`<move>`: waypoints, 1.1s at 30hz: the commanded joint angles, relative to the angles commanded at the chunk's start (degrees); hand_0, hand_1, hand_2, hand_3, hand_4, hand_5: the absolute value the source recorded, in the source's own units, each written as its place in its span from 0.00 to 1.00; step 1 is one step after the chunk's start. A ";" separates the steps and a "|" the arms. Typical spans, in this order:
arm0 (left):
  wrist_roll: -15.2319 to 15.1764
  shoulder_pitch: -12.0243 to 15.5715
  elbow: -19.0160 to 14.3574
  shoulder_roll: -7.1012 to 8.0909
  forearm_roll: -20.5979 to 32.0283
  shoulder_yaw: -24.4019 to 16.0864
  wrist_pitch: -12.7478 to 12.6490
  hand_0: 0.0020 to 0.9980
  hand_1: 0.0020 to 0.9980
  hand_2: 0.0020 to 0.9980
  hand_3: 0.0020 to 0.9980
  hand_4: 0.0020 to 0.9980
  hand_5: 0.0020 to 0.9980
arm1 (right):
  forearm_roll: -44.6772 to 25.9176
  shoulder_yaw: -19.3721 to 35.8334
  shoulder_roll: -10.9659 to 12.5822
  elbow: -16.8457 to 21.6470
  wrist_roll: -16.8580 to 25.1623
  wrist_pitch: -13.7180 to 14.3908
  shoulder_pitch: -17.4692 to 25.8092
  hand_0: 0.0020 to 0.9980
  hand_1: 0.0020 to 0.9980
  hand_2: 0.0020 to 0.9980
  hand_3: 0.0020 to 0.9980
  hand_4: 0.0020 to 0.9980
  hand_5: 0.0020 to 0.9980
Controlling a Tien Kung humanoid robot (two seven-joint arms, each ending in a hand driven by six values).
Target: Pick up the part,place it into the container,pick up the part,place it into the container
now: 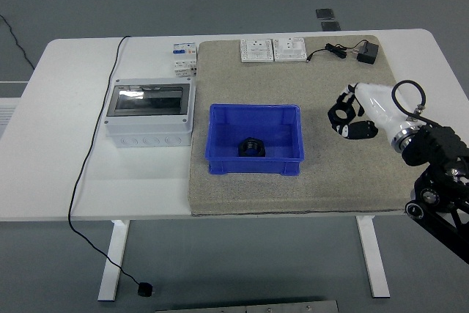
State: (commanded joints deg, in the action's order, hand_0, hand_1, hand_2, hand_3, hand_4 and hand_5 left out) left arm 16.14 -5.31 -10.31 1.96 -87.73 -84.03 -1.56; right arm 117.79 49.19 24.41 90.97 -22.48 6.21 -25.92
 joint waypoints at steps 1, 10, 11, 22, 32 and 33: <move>-0.01 0.00 0.00 0.03 -0.06 -0.03 0.00 0.73 0.58 0.59 0.69 0.72 0.73 | -0.72 -0.87 -0.38 0.60 1.02 0.82 -1.10 0.36 0.47 0.54 0.58 0.53 0.07; -0.28 -0.25 0.00 0.25 -0.56 -0.23 -0.13 0.73 0.57 0.58 0.69 0.73 0.74 | -8.81 -11.70 -5.80 -4.62 7.21 -0.64 -10.68 0.43 0.52 0.54 0.58 0.53 0.09; -0.46 -0.23 0.00 0.27 -0.35 -0.13 -0.25 0.73 0.57 0.58 0.69 0.73 0.74 | -9.19 -13.05 -6.55 -5.88 7.53 -0.68 -11.43 0.43 0.52 0.54 0.58 0.53 0.09; -1.28 -0.20 0.00 0.40 0.29 0.19 -0.71 0.73 0.56 0.58 0.69 0.73 0.74 | -10.93 -20.19 -11.19 -15.78 9.35 -0.29 -14.17 0.56 0.59 0.64 0.62 0.76 0.34; -1.43 -0.10 0.00 0.44 -0.04 0.05 -0.72 0.73 0.56 0.57 0.69 0.74 0.75 | -12.16 -21.96 -12.90 -19.25 7.90 -2.22 -15.02 0.61 0.67 0.71 0.65 0.81 0.42; -1.43 -0.10 0.00 0.44 -0.07 0.02 -0.73 0.73 0.56 0.57 0.69 0.74 0.75 | -12.04 -21.94 -13.04 -19.57 7.74 -2.29 -15.07 0.61 0.67 0.71 0.65 0.81 0.42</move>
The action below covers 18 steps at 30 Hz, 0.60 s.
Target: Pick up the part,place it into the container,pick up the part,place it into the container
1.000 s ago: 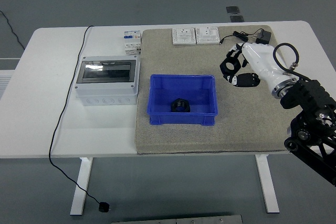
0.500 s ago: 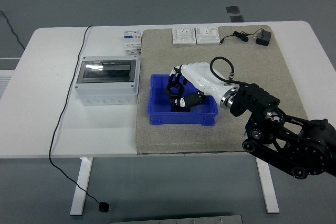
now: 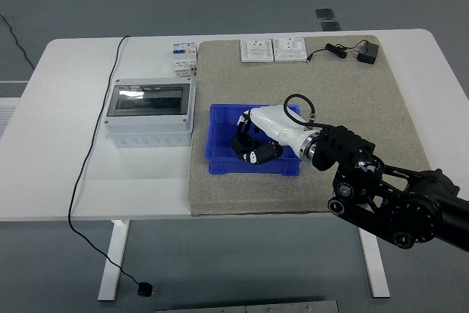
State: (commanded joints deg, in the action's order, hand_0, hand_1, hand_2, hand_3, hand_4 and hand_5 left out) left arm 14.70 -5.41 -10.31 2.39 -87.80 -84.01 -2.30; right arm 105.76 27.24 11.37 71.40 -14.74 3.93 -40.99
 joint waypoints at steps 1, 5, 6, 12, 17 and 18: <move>-0.01 0.00 0.00 -0.01 -0.01 0.00 -0.01 0.72 0.56 0.57 0.69 0.74 0.75 | 0.14 0.05 -0.11 -0.24 -0.12 -0.02 -0.02 0.60 0.69 0.74 0.69 0.85 0.47; -0.05 0.02 0.00 -0.02 -0.04 -0.04 -0.06 0.72 0.56 0.57 0.69 0.74 0.75 | 0.77 0.27 -0.42 -0.90 -0.58 -0.16 -0.08 0.60 0.69 0.74 0.69 0.85 0.47; -0.06 0.03 0.00 -0.03 -0.05 -0.05 -0.07 0.72 0.56 0.57 0.69 0.74 0.75 | 0.87 0.31 -0.47 -1.00 -0.67 -0.18 -0.08 0.60 0.69 0.74 0.69 0.85 0.47; -0.11 0.07 0.00 -0.05 -0.18 -0.11 -0.09 0.72 0.56 0.57 0.69 0.74 0.75 | 0.94 0.25 -0.66 -1.54 -1.09 -0.33 -0.04 0.59 0.69 0.74 0.70 0.87 0.49; -0.11 0.09 0.00 -0.06 -0.24 -0.13 -0.10 0.72 0.55 0.57 0.69 0.74 0.75 | 1.19 0.54 -0.62 -1.64 -1.27 -0.38 0.15 0.58 0.69 0.74 0.70 0.89 0.50; -0.11 0.09 0.00 -0.06 -0.25 -0.13 -0.11 0.72 0.55 0.57 0.69 0.74 0.75 | 1.34 0.82 -0.55 -1.51 -1.26 -0.33 0.28 0.58 0.69 0.74 0.70 0.89 0.50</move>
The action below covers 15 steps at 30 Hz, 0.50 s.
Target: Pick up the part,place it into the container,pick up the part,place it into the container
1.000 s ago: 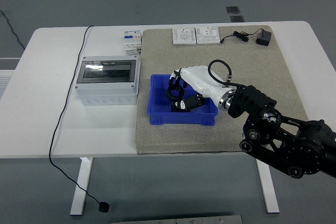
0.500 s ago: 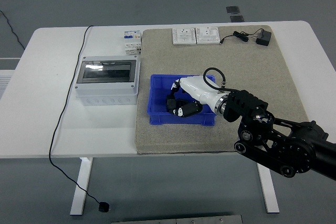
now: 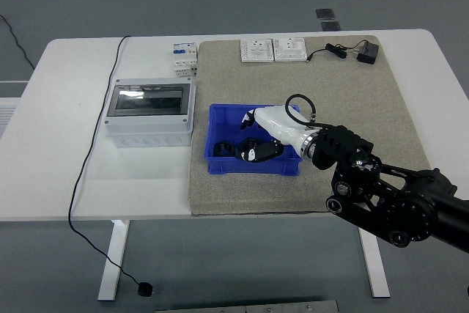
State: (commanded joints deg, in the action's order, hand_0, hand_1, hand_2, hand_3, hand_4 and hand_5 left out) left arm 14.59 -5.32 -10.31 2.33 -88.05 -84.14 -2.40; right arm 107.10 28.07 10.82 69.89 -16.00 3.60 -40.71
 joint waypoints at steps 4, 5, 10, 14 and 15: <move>-0.03 -0.04 0.00 0.01 0.02 0.07 -0.05 0.72 0.55 0.57 0.69 0.74 0.75 | 0.34 3.37 1.04 1.82 0.72 1.65 1.75 0.58 0.68 0.73 0.69 0.89 0.51; -0.03 -0.06 0.00 0.01 -0.01 0.07 -0.06 0.72 0.55 0.57 0.69 0.74 0.75 | 0.22 4.54 1.49 2.60 1.10 2.49 2.53 0.58 0.68 0.73 0.69 0.89 0.51; -0.08 -0.03 0.00 -0.14 0.27 0.23 -0.22 0.72 0.55 0.57 0.69 0.75 0.75 | -4.65 12.05 4.46 6.75 5.72 9.08 7.91 0.58 0.64 0.70 0.65 0.87 0.51; -0.11 0.17 0.00 -0.41 0.65 0.44 -0.41 0.72 0.55 0.57 0.69 0.74 0.75 | -12.84 20.26 6.68 6.47 12.30 16.23 13.88 0.51 0.58 0.66 0.61 0.84 0.51; -0.12 0.25 0.00 -0.49 0.88 0.58 -0.47 0.72 0.55 0.57 0.69 0.74 0.75 | -15.09 22.49 7.17 5.84 14.04 17.90 15.61 0.51 0.58 0.66 0.61 0.84 0.51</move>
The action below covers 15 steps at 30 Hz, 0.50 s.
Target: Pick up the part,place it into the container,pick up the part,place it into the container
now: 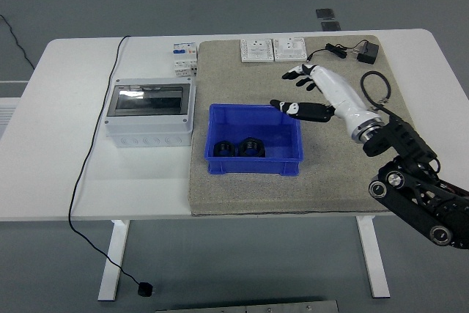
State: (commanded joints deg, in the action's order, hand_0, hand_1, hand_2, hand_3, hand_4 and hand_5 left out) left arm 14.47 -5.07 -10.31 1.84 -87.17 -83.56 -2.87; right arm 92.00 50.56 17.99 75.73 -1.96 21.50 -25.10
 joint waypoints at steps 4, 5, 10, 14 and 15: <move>-0.07 0.29 0.00 -0.28 1.25 0.67 -0.35 0.72 0.55 0.57 0.69 0.74 0.75 | -8.45 7.55 0.98 -1.66 5.92 4.67 6.54 0.51 0.58 0.66 0.61 0.84 0.51; -0.07 0.33 0.00 -0.35 1.45 0.78 -0.44 0.72 0.55 0.57 0.68 0.74 0.75 | -10.69 9.26 0.81 -2.07 7.46 5.20 8.27 0.53 0.55 0.64 0.61 0.87 0.52; 0.16 0.26 0.00 -0.64 1.36 0.89 -0.60 0.72 0.55 0.57 0.68 0.74 0.75 | -19.87 13.07 -1.79 -4.37 13.09 5.02 14.07 0.53 0.55 0.64 0.61 0.87 0.52; 0.42 0.14 0.00 -0.73 0.87 0.70 -0.52 0.72 0.55 0.57 0.67 0.73 0.75 | -26.80 10.17 -2.70 -6.76 15.64 4.59 14.21 0.53 0.55 0.64 0.60 0.85 0.51; 0.46 0.11 0.00 -0.73 0.75 0.60 -0.49 0.72 0.55 0.57 0.67 0.73 0.75 | -28.45 9.37 -2.69 -7.30 16.00 4.54 13.99 0.53 0.55 0.64 0.60 0.85 0.51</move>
State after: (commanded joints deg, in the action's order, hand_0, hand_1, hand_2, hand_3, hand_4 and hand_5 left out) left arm 14.93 -4.96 -10.31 1.12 -86.43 -82.96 -3.36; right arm 63.55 59.93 15.31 68.43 14.04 26.04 -11.12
